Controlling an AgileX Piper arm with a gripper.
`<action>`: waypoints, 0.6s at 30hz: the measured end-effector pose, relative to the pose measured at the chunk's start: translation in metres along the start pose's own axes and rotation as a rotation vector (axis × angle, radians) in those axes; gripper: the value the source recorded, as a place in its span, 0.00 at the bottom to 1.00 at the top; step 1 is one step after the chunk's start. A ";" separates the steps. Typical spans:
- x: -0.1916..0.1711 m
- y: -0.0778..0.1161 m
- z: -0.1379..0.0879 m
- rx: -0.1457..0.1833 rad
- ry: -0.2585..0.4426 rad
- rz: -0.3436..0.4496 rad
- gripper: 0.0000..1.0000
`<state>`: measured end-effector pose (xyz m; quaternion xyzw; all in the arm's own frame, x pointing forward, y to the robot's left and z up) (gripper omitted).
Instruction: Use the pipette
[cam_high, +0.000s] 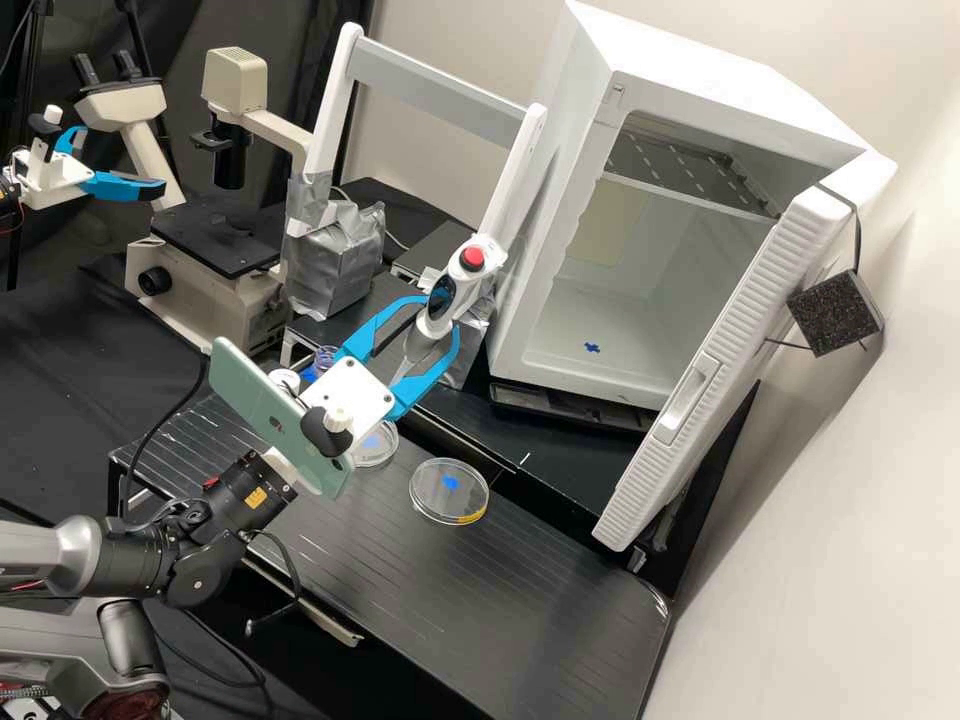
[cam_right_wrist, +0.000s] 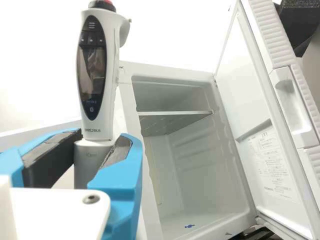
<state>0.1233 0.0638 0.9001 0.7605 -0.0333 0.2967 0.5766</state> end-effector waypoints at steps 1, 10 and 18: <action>0.000 0.000 0.000 0.001 0.001 -0.001 0.00; 0.030 -0.015 -0.022 0.026 0.113 -0.169 0.00; 0.087 -0.044 -0.072 0.035 0.213 -0.428 0.00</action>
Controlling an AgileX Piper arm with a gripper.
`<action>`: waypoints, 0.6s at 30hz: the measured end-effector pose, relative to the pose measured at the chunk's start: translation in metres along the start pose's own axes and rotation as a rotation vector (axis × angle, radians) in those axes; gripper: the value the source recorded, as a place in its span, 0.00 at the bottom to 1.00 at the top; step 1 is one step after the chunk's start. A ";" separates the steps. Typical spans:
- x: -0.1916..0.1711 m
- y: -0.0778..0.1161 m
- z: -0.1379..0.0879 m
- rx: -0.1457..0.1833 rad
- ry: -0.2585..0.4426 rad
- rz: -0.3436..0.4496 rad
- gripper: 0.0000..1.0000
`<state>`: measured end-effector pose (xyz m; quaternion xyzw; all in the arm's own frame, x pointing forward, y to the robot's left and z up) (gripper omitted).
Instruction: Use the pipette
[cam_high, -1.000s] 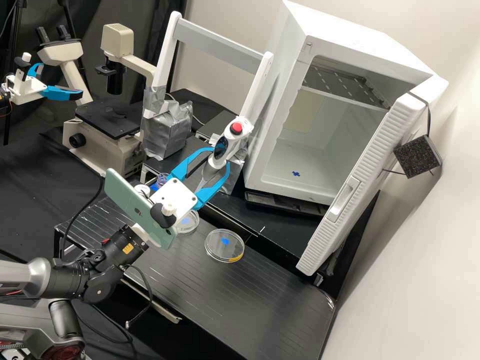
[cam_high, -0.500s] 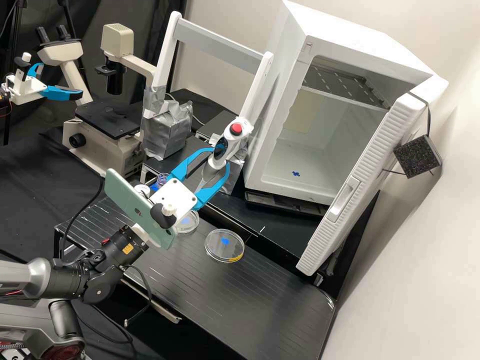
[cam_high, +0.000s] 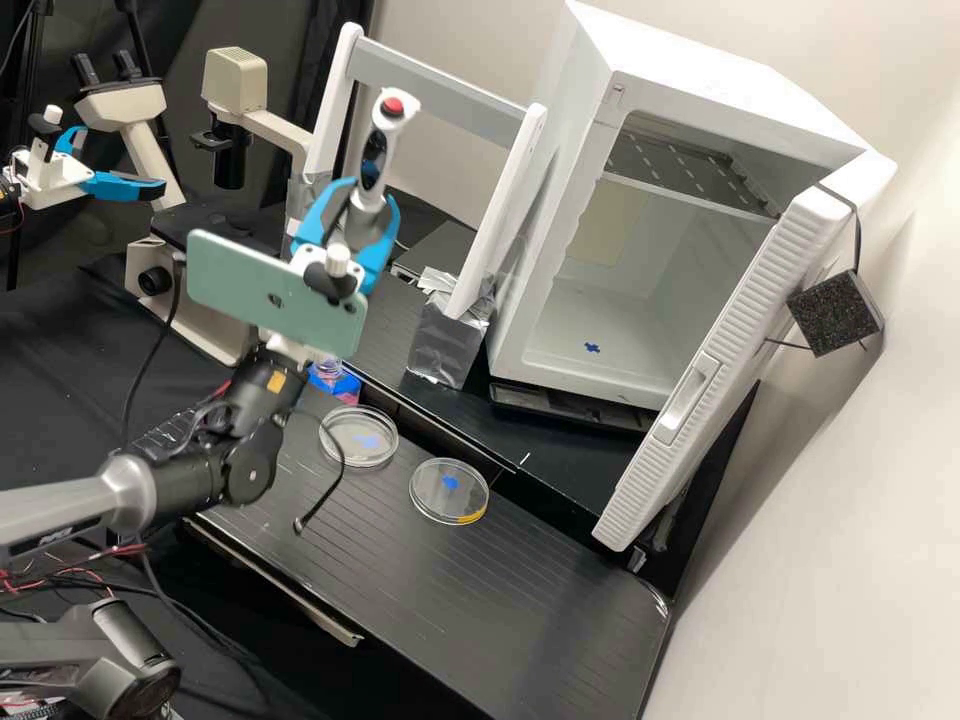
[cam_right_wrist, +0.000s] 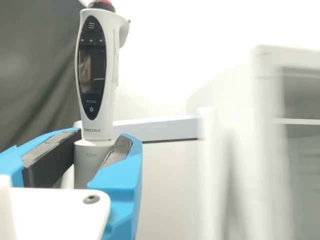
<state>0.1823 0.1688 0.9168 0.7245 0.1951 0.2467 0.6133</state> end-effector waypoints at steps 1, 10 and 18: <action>0.010 -0.001 -0.003 0.000 -0.010 -0.032 0.00; 0.086 -0.001 -0.026 -0.091 -0.120 -0.166 0.00; 0.138 -0.005 -0.025 -0.133 -0.267 -0.213 0.00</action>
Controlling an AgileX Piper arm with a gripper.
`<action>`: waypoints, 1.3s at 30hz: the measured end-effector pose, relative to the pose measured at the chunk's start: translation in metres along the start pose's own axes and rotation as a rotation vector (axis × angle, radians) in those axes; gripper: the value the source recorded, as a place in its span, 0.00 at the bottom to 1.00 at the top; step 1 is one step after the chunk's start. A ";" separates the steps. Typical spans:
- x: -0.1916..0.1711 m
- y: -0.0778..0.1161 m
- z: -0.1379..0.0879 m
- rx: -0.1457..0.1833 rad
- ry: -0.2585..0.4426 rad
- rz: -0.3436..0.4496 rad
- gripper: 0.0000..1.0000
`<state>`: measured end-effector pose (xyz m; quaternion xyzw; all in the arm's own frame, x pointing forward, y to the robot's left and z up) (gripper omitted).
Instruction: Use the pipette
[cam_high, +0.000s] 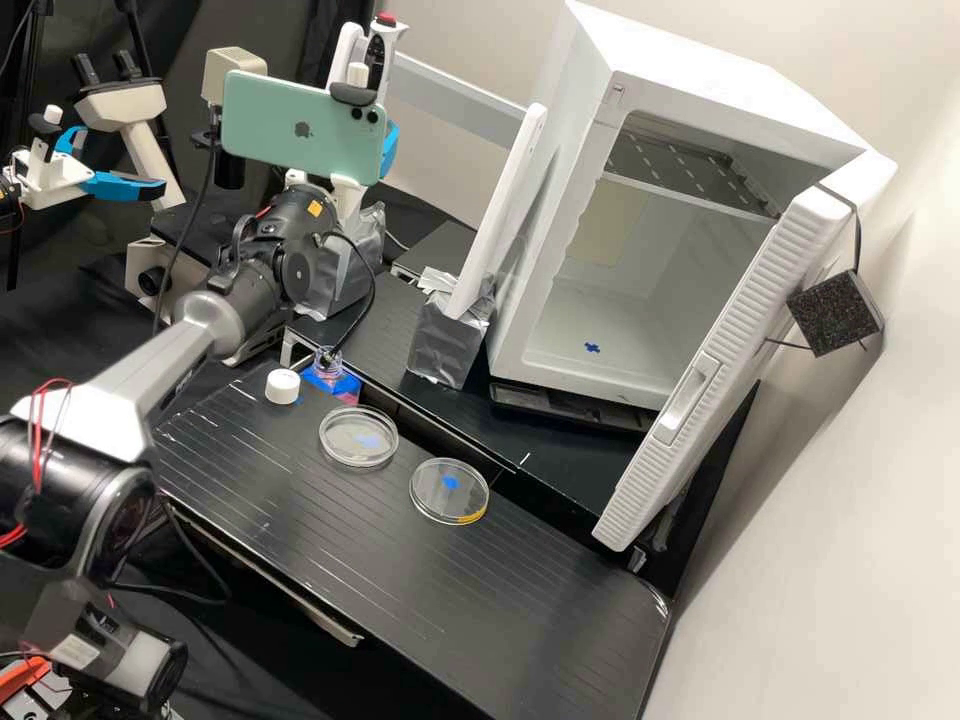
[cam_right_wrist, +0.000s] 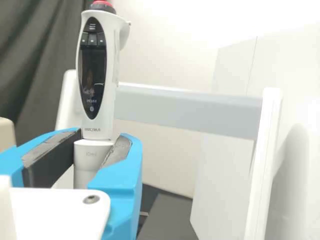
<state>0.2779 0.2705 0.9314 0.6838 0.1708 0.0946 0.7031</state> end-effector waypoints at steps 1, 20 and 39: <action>0.004 0.000 0.001 -0.001 -0.018 -0.009 0.00; 0.030 0.007 -0.007 0.045 -0.061 -0.081 0.00; 0.051 0.020 -0.005 0.058 -0.136 -0.063 0.00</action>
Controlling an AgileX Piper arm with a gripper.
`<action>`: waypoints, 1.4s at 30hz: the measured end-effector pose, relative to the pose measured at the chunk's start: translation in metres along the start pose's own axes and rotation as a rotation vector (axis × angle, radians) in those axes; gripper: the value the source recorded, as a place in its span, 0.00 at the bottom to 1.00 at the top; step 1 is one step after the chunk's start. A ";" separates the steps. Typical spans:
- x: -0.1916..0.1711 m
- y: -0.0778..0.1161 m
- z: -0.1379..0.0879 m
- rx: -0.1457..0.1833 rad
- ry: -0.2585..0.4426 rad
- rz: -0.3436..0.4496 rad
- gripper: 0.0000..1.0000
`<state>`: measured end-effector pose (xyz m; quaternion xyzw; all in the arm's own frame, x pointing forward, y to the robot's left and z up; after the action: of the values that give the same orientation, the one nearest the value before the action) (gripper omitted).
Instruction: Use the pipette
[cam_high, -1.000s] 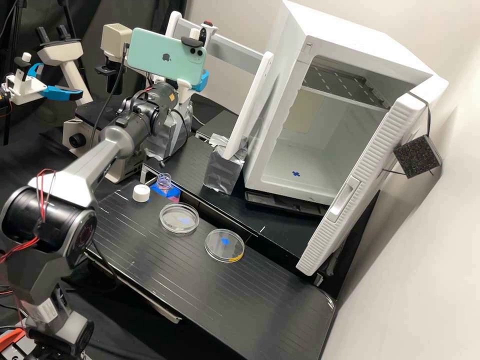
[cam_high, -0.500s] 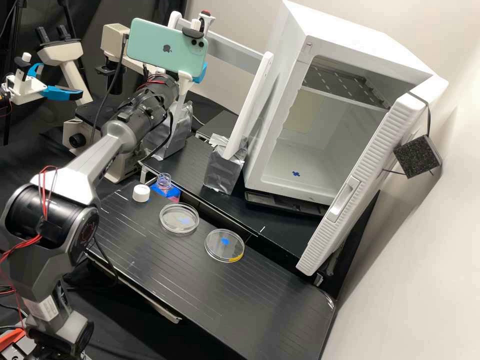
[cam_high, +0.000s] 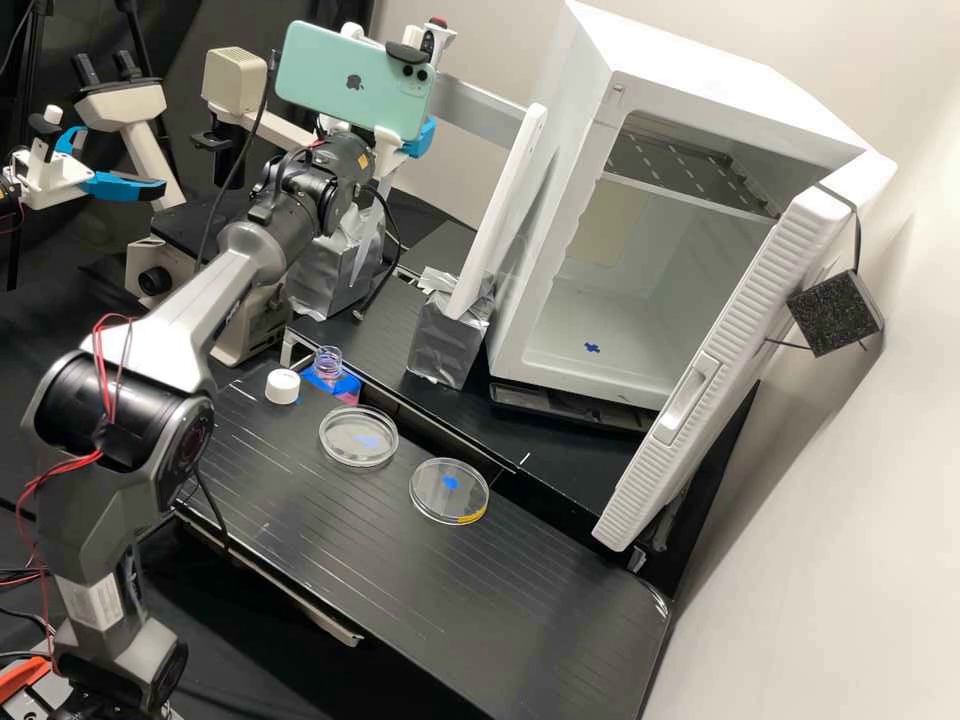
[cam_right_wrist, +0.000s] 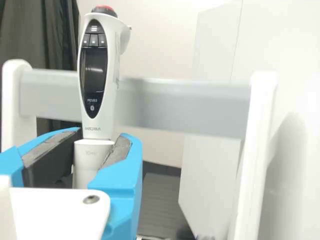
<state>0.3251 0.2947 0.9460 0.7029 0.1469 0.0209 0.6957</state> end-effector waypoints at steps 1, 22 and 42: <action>0.001 -0.001 0.001 0.004 -0.005 -0.005 0.00; 0.004 -0.006 0.015 -0.027 -0.072 -0.005 0.00; 0.001 -0.008 0.004 -0.117 -0.005 0.053 1.00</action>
<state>0.3259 0.2913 0.9381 0.6647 0.1250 0.0461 0.7351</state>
